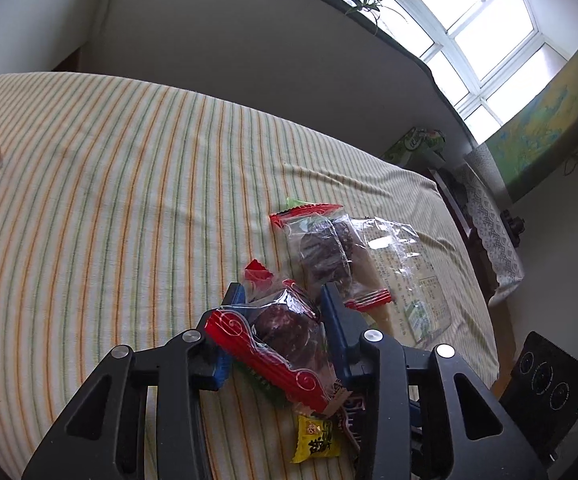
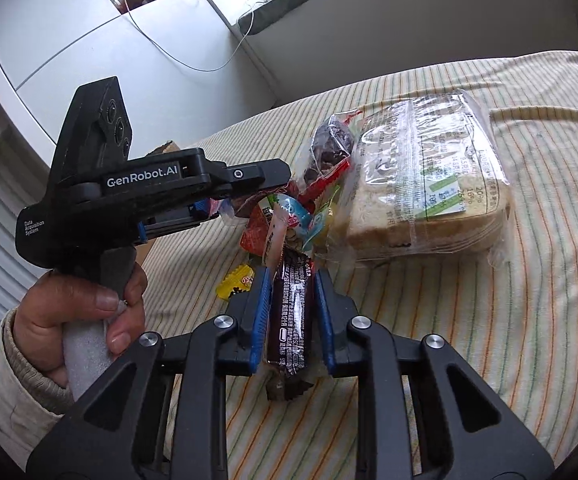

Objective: Organize snacks
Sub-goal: 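Grasp a dark Snickers bar with the right tool while the left tool grasps the red-trimmed bag, then carry the Snickers bar and red-trimmed bag in both tools to the box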

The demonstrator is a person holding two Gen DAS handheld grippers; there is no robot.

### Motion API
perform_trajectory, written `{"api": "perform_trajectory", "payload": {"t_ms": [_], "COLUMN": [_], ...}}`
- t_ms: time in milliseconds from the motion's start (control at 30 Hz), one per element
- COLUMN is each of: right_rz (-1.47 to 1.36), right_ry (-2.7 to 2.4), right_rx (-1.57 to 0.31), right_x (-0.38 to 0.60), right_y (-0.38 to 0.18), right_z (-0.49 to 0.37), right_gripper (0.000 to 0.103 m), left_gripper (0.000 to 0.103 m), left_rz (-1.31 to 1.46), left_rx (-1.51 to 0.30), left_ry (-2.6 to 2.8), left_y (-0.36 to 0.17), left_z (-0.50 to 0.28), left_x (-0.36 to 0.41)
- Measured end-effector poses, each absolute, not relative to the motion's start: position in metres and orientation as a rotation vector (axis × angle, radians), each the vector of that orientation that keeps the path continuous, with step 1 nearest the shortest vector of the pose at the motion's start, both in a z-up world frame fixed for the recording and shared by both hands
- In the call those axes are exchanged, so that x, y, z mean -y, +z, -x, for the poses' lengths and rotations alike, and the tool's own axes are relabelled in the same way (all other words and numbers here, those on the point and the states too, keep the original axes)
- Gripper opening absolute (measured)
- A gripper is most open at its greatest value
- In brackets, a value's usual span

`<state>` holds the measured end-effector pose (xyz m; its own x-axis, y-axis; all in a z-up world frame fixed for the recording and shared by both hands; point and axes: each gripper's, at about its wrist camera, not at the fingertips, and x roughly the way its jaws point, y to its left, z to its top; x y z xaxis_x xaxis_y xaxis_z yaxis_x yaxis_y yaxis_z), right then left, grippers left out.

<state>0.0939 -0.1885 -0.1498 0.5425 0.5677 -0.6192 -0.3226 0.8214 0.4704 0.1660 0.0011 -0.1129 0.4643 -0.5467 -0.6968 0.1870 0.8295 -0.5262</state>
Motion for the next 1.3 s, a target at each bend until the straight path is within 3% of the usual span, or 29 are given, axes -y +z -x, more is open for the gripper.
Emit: {"api": "perform_trajectory", "payload": {"t_ms": [300, 600, 1067, 1300], "right_rz": [-0.302, -0.324, -0.337, -0.313], "right_ry": [0.557, 0.529, 0.467, 0.451], "right_rx": [-0.866, -0.801, -0.573, -0.534], "right_x": [0.183, 0.196, 0.225, 0.224], "right_y": [-0.151, -0.142, -0.073, -0.051], "right_z": [-0.094, -0.079, -0.045, -0.023], "right_gripper": [0.025, 0.021, 0.021, 0.021], "left_gripper": [0.035, 0.033, 0.033, 0.033], "left_rz": [0.398, 0.456, 0.453, 0.469], "left_rx": [-0.993, -0.899, -0.655, -0.598], "left_ry": [-0.494, -0.501, -0.547, -0.554], "left_y": [-0.114, -0.101, -0.007, 0.009], "left_z": [-0.162, -0.151, -0.107, -0.086], "left_x": [0.002, -0.020, -0.039, -0.048]}}
